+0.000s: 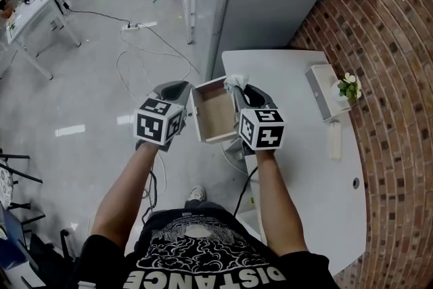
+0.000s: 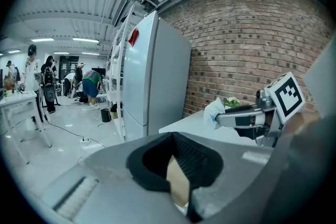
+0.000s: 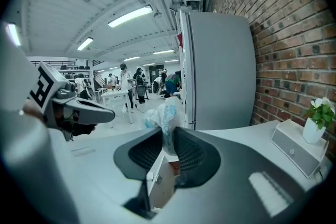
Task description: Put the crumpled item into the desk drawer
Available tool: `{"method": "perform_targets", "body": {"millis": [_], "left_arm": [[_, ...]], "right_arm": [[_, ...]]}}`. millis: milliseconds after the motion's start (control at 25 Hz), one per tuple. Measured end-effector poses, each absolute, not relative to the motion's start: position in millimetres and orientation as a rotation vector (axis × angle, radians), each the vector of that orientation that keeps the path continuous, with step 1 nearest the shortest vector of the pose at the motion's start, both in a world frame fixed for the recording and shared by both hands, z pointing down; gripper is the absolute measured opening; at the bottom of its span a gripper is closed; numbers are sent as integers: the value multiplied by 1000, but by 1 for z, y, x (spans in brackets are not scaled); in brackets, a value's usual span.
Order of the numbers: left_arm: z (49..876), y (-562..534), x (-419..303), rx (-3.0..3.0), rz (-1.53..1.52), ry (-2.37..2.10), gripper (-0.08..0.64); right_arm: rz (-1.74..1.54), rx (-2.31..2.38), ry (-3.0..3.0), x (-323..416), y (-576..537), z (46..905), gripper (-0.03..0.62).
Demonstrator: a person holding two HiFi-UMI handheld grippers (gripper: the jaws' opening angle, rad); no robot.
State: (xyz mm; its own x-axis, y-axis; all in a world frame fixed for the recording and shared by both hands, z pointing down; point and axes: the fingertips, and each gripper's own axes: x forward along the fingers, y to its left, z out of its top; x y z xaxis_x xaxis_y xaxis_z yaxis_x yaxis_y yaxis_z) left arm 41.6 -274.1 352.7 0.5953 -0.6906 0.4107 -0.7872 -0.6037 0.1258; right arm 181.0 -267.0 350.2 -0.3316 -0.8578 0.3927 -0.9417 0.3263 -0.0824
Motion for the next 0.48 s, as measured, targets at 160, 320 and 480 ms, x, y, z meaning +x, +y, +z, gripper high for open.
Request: {"method": "perform_targets", "body": {"millis": [160, 320, 480], "left_arm": [[357, -276, 41, 2521, 470, -1213, -2], [363, -278, 43, 2509, 486, -1216, -2], [368, -279, 40, 2499, 502, -1232, -2]], "right_arm": [[436, 1607, -2321, 179, -269, 353, 75], [446, 1580, -2321, 178, -270, 362, 75], [459, 1554, -2324, 171, -272, 369, 75]]}}
